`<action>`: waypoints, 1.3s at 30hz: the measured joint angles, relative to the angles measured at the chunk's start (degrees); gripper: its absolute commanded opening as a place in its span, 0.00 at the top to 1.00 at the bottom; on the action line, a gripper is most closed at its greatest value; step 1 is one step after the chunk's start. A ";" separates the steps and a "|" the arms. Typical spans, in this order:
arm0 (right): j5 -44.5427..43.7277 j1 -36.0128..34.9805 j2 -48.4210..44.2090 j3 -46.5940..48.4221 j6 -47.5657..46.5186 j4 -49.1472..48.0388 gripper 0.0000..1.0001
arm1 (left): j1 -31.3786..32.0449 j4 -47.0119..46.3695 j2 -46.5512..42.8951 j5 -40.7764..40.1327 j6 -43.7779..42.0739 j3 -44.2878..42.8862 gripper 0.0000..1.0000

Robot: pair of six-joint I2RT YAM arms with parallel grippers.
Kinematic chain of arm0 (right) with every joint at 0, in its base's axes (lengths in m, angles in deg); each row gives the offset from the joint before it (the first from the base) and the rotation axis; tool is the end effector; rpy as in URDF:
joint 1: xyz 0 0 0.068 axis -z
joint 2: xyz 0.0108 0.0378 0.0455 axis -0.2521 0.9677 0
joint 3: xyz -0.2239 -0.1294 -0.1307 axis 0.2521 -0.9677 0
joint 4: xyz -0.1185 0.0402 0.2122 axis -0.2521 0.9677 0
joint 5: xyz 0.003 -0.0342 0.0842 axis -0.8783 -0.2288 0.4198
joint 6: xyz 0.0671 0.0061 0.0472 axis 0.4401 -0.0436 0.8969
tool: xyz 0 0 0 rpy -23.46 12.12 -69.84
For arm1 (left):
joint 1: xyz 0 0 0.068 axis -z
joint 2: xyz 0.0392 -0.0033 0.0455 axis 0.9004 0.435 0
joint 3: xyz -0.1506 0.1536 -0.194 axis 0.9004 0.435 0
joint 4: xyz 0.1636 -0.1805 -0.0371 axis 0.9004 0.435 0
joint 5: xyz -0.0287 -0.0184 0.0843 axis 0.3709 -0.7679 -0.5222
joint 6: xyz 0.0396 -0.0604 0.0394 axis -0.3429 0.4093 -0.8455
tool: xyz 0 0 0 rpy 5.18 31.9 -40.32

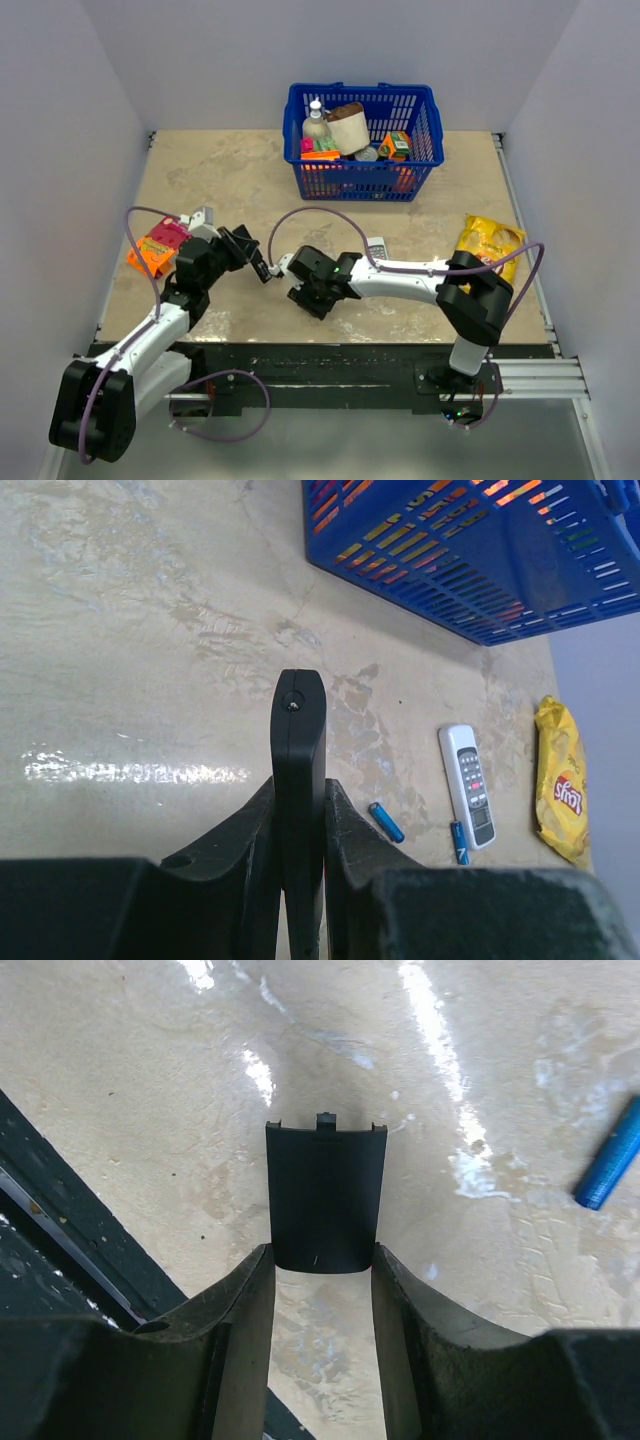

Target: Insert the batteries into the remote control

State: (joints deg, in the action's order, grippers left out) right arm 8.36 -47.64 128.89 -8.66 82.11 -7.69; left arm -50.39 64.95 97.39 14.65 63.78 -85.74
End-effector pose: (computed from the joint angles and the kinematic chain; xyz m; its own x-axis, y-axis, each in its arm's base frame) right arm 0.1670 0.3160 0.1720 -0.4536 -0.7819 -0.4276 -0.8670 0.4982 0.0089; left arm 0.2049 -0.0595 0.2121 -0.4607 -0.5898 -0.6632 0.0480 0.7296 -0.6822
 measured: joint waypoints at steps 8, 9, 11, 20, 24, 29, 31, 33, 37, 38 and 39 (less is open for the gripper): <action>0.00 1.81 -3.87 -0.28 1.53 -1.05 0.89 | -0.02 -9.81 1.57 2.01 4.59 5.62 1.00; 0.00 1.95 -4.26 -0.26 1.79 -1.05 0.89 | -0.04 -11.69 1.92 2.51 5.35 6.38 1.00; 0.00 2.08 -5.31 0.02 2.54 -0.96 0.89 | -0.07 -15.50 2.95 3.82 7.02 7.89 1.00; 0.46 2.78 -7.74 6.08 7.72 -2.82 0.89 | -0.07 -28.17 6.03 8.33 13.68 11.02 1.00; 1.51 2.91 -7.78 7.65 9.05 -3.43 0.89 | -0.04 -31.32 6.19 8.90 15.56 11.06 1.00; 1.64 2.91 -7.76 8.63 10.23 -3.96 0.89 | 0.13 -34.45 7.41 9.42 17.79 11.06 1.00; 1.62 2.91 -7.76 8.70 10.64 -4.13 0.89 | 0.24 -35.12 7.50 9.44 18.53 11.06 1.00; 1.64 2.91 -7.76 8.70 10.95 -4.33 0.89 | 0.57 -35.89 7.50 9.44 19.04 11.06 1.00; 1.62 2.91 -7.72 8.72 11.23 -4.35 0.89 | 1.01 -36.46 7.50 9.57 19.67 11.06 1.00; 1.62 2.91 -7.65 8.72 11.32 -4.39 0.89 | 1.01 -36.54 7.50 9.60 19.93 11.06 1.00; 1.62 2.91 -7.52 8.74 11.39 -4.46 0.89 | 1.01 -36.65 7.48 9.60 20.00 11.06 1.00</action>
State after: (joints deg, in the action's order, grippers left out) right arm 9.98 -44.73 121.37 0.09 93.49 -12.14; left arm -49.39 28.30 104.86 24.24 83.78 -74.68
